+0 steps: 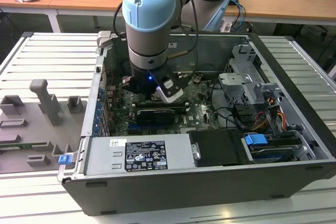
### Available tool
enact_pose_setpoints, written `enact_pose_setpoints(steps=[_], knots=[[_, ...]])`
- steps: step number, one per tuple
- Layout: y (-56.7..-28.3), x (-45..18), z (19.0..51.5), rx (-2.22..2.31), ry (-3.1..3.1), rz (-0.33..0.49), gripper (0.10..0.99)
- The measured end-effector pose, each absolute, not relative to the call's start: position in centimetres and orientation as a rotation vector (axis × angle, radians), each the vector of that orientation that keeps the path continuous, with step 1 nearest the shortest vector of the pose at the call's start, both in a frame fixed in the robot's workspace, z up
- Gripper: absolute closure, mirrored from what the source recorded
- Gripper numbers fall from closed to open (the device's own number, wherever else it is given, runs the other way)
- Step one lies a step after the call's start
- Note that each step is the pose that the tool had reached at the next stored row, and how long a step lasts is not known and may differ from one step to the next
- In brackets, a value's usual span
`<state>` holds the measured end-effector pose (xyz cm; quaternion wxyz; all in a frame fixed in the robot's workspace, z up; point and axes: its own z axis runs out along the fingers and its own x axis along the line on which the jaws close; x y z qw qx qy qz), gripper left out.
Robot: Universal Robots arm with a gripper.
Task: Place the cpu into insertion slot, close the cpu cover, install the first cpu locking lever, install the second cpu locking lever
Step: 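Install the second cpu locking lever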
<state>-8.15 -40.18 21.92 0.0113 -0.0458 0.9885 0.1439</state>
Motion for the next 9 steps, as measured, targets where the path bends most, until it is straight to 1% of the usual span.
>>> enact_pose_setpoints(steps=[5, 9], knots=[[-40.2, -8.2, 23.5, -0.143, 3.083, 0.450, 0.980], [-40.2, -8.1, 23.6, -0.143, 3.083, 0.450, 0.980]])
